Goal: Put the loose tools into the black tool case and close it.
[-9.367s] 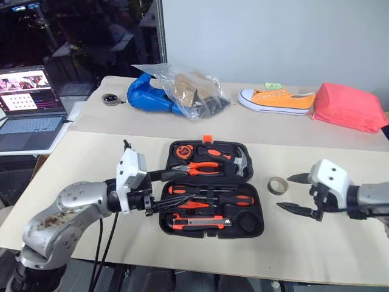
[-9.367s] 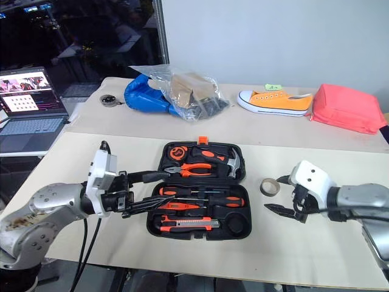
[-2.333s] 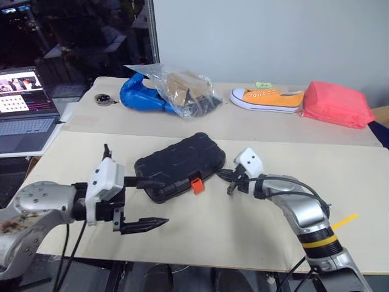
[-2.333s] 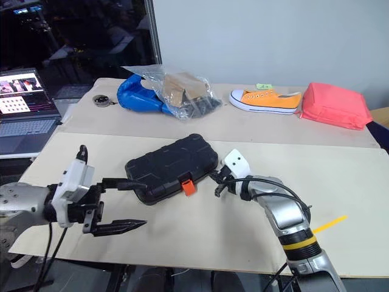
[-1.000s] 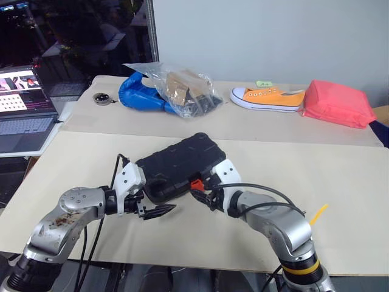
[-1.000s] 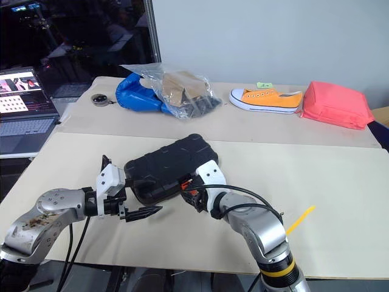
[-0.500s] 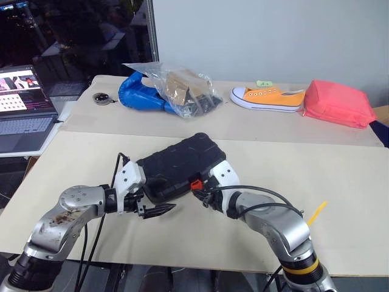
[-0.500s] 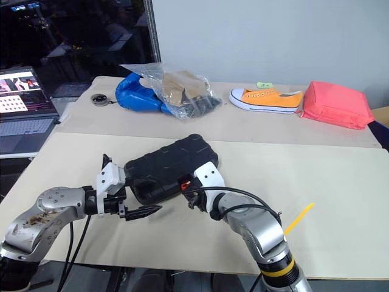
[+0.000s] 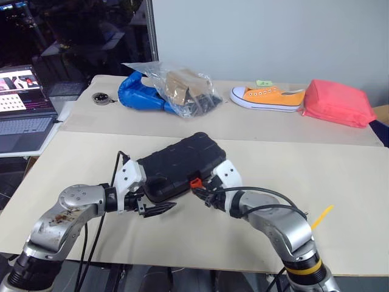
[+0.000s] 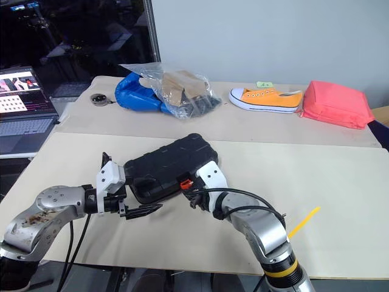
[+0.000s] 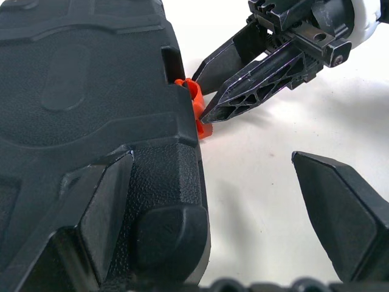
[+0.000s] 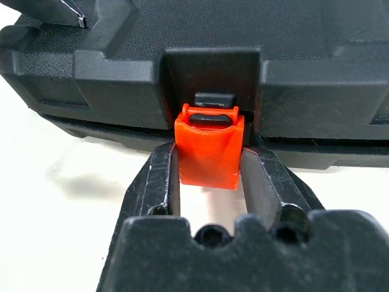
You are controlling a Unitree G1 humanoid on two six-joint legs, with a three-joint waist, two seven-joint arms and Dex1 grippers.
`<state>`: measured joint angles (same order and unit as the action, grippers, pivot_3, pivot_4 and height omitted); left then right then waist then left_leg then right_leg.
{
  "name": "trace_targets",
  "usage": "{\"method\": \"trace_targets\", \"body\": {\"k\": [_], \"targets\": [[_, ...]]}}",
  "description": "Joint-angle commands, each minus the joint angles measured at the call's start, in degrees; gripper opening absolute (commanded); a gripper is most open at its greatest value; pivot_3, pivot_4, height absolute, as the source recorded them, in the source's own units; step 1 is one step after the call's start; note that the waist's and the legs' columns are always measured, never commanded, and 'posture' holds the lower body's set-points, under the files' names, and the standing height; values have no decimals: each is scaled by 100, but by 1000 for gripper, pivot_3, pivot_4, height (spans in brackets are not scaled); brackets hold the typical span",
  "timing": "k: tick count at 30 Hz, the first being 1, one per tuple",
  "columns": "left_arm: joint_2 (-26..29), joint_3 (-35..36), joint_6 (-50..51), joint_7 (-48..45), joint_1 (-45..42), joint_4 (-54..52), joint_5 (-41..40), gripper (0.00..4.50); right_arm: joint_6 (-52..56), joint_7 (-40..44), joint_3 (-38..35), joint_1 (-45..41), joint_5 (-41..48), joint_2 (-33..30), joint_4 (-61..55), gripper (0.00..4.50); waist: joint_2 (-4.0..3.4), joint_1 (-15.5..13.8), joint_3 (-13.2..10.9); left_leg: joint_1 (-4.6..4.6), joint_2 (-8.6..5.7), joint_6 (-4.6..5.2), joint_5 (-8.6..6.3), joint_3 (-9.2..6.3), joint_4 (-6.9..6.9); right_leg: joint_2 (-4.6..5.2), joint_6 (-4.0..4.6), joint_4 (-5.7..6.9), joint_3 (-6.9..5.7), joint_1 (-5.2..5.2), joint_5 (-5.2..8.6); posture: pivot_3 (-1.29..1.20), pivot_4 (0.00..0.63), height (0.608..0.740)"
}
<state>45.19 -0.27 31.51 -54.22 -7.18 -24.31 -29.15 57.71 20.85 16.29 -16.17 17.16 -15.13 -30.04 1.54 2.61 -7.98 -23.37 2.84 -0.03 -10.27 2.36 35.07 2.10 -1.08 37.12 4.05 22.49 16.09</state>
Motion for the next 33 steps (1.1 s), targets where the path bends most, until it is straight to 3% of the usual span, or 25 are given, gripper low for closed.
{"method": "trace_targets", "body": {"k": [1, 19, 33], "targets": [[114, -209, 226, -42, 44, -35, 81, 4500, -394, 173, -146, -88, 164, -12, -487, 1185, 0, -1, 0, -1, 0, 0, 0, 0, 0, 0, 0, 0, 0, 0, 0, 0, 150, 740], [320, -773, 380, -131, 83, 212, 371, 4500, -240, 159, 21, -85, 50, -453, -533, 1185, 0, -42, 1, 4, -6, 0, -1, 1, -5, 11, -5, -4, -2, -8, 5, 0, 150, 740], [184, -949, 170, -205, -114, 507, 548, 4500, 479, -46, -319, -356, 379, -73, -656, 1185, -2, -54, 2, 11, -8, 0, 0, 1, 1, 13, -6, -3, -3, -16, 5, 0, 150, 740]]}}
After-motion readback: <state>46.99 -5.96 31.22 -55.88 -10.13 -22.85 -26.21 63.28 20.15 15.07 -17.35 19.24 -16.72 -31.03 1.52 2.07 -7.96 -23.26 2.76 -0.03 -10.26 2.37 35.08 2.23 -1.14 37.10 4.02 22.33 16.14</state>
